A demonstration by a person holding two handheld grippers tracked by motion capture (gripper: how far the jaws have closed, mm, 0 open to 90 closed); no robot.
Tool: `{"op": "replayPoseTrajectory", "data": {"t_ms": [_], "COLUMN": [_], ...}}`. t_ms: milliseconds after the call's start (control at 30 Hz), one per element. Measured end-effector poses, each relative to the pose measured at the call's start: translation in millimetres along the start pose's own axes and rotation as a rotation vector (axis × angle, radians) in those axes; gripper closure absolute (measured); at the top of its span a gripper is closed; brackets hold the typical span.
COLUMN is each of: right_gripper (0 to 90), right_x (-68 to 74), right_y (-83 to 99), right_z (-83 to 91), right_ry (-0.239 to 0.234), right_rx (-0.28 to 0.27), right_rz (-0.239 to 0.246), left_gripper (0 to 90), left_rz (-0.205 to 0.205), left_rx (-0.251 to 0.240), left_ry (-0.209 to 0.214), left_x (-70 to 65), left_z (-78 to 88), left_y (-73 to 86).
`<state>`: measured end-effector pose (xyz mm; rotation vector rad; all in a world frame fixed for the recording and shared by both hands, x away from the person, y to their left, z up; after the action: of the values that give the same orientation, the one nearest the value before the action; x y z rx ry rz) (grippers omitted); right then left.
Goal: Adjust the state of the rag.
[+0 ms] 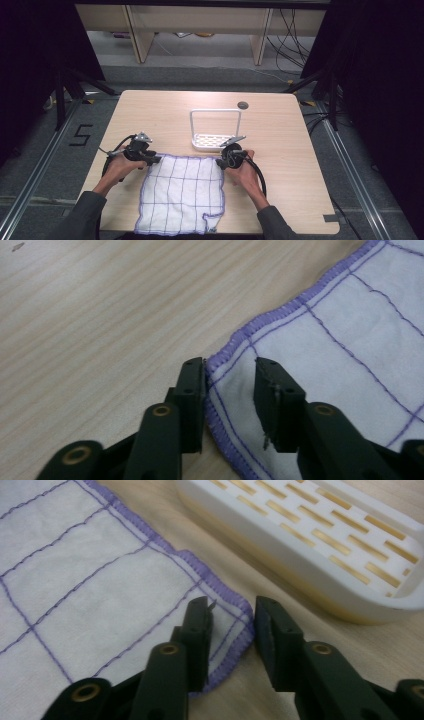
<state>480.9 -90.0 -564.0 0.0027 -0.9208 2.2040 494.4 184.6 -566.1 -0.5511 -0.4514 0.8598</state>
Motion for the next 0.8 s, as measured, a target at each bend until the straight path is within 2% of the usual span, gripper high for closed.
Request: {"op": "replayPoseTrajectory", "data": {"t_ms": [33, 100, 133, 167, 233, 267, 333, 367, 433, 500, 533, 567, 600, 667, 800], "right_gripper": [73.9, 82.9, 84.3, 85.7, 86.9, 87.2, 87.5, 87.5, 87.6, 87.7, 87.7, 87.7, 87.7, 87.7, 87.8], "right_x": [-0.2, 3.4, 4.4, 3.9, 6.3, 7.5, 6.7, 8.8, 10.1, 14.6, 14.7, 18.3, 18.6, 20.4, 26.2], "right_y": [-0.1, 0.3, 0.5, 0.5, 0.6, -0.1, -2.4, -2.9, -7.3, -10.6, -13.6, -15.0, -17.0, -21.7, -29.0], "right_z": [0.3, -2.2, -1.5, -0.9, -0.5, -0.2, 2.3, 5.9, 11.9, 18.8, 23.2, 27.1, 29.2, 36.7, 53.1], "right_ry": [-0.004, -0.026, -0.038, -0.031, -0.032, -0.043, -0.029, -0.034, -0.034, -0.045, -0.037, -0.039, -0.030, -0.028, -0.029], "right_rx": [0.003, -0.010, -0.003, 0.003, 0.004, 0.003, -0.015, -0.009, -0.032, -0.045, -0.055, -0.064, -0.078, -0.097, -0.116], "right_rz": [0.017, 0.016, 0.016, 0.034, 0.030, 0.033, 0.057, 0.044, 0.063, 0.059, 0.093, 0.075, 0.083, 0.108, 0.131], "left_gripper": [67.9, 76.7, 79.5, 82.0, 84.7, 85.3, 85.7, 85.8, 85.9, 85.9, 85.9, 86.0, 85.9, 86.0, 86.0], "left_rz": [-0.008, -0.005, -0.008, -0.009, -0.013, -0.004, -0.001, 0.009, 0.001, -0.005, -0.008, -0.004, -0.011, -0.005, 0.016], "left_rx": [0.001, -0.009, -0.011, -0.014, -0.024, -0.033, -0.053, -0.073, -0.096, -0.118, -0.129, -0.142, -0.154, -0.173, -0.222], "left_ry": [0.005, 0.027, 0.025, 0.023, 0.019, 0.020, 0.019, 0.020, 0.023, 0.020, 0.022, 0.026, 0.025, 0.027, 0.036], "left_x": [-0.7, -3.4, -3.8, -4.1, -3.6, -3.5, -3.0, -3.5, -3.6, -4.2, -4.2, -4.6, -3.7, -2.8, 1.2], "left_z": [0.3, 0.1, 0.4, 0.7, 2.3, 4.4, 8.6, 11.1, 19.3, 26.9, 30.9, 33.6, 38.7, 45.1, 62.0], "left_y": [0.0, -0.4, -0.6, -0.8, -1.8, -3.2, -6.1, -8.9, -13.5, -18.1, -20.6, -22.7, -25.3, -28.8, -37.1]}}
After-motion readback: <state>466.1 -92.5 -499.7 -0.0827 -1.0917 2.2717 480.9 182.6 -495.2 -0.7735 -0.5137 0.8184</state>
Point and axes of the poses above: each handheld gripper's, and its own axes: z roughly backward along the jaws, y roughly out of its underside, x roughly to its left, the point moved 8 cm from there along -z, roughly forward along the jaws, and after that the axes turned 15 degrees about -y, right-handed, at the moved point
